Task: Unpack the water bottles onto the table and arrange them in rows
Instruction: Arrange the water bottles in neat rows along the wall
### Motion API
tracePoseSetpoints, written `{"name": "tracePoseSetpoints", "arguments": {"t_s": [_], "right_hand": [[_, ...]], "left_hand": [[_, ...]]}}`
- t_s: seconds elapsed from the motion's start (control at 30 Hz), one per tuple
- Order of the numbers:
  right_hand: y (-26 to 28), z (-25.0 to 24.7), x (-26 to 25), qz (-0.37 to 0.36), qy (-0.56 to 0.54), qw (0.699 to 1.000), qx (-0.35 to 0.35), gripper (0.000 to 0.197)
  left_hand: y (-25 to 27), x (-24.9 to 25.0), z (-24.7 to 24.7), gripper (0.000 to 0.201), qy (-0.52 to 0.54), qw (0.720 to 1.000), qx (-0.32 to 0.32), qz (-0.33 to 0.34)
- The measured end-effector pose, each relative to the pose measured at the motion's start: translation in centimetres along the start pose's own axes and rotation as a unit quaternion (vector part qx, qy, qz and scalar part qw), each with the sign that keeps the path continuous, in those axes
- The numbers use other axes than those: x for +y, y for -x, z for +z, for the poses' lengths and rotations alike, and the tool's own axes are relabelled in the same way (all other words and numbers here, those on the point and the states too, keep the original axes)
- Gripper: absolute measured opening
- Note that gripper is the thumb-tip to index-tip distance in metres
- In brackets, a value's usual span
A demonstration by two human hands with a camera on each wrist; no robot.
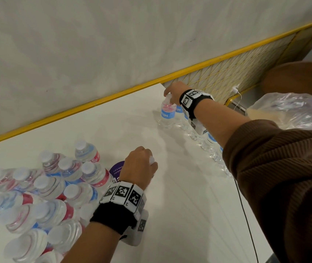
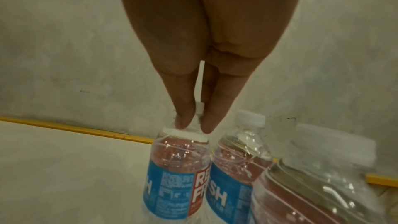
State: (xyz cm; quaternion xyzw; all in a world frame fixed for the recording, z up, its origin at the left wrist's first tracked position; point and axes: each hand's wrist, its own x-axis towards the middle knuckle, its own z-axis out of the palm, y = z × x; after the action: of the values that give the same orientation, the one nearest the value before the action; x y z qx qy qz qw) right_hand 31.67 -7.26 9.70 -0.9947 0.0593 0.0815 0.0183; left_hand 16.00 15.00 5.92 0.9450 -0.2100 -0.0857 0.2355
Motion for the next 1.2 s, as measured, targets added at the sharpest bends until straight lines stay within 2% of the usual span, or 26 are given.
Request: {"name": "tracePoseSetpoints", "arguments": {"t_s": [0.3, 0.43, 0.57, 0.7, 0.8, 0.87, 0.93, 1.0, 1.07, 1.13, 1.2], "right_hand": [[0.1, 0.1, 0.2, -0.002, -0.009, 1.000, 0.007, 0.042], [0.3, -0.3, 0.6, 0.042, -0.059, 0.997, -0.002, 0.050], [1.2, -1.9, 2.1, 0.071, -0.055, 0.996, 0.022, 0.041], [2.7, -3.2, 3.8, 0.096, -0.157, 0.983, 0.001, 0.035], [5.9, -2.6, 2.8, 0.050, -0.146, 0.988, -0.011, 0.036], [9.3, -1.3, 1.0, -0.022, -0.126, 0.988, -0.082, 0.039], [12.6, 0.8, -1.1, -0.089, -0.132, 0.972, -0.173, 0.047], [15.5, 3.2, -3.1, -0.147, -0.146, 0.952, -0.225, 0.062], [17.7, 5.6, -4.6, -0.180, -0.189, 0.939, -0.225, 0.073], [19.1, 7.6, -5.5, -0.166, -0.265, 0.932, -0.184, 0.067], [19.7, 8.8, -5.5, -0.140, -0.295, 0.934, -0.144, 0.063]], "left_hand": [[0.3, -0.1, 0.1, 0.016, 0.001, 1.000, 0.010, 0.006], [0.4, -0.4, 0.2, 0.018, 0.003, 1.000, 0.005, -0.004], [0.4, -0.7, 0.0, 0.018, 0.003, 1.000, -0.003, -0.014], [0.4, -0.7, 0.0, 0.019, 0.008, 1.000, -0.004, -0.017], [0.3, -0.4, 0.1, 0.020, 0.017, 1.000, -0.001, -0.022], [0.3, -0.1, 0.2, 0.020, 0.026, 0.999, -0.004, -0.022], [0.6, 0.0, 0.3, 0.017, 0.061, 0.997, 0.008, -0.034], [1.0, 0.2, 0.3, 0.010, 0.138, 0.988, 0.029, -0.060], [1.4, 0.5, 0.3, 0.010, 0.202, 0.976, 0.042, -0.070], [1.8, 0.8, 0.2, 0.014, 0.227, 0.972, 0.039, -0.055], [2.2, 0.6, -0.4, 0.018, 0.210, 0.977, 0.029, -0.032]]}}
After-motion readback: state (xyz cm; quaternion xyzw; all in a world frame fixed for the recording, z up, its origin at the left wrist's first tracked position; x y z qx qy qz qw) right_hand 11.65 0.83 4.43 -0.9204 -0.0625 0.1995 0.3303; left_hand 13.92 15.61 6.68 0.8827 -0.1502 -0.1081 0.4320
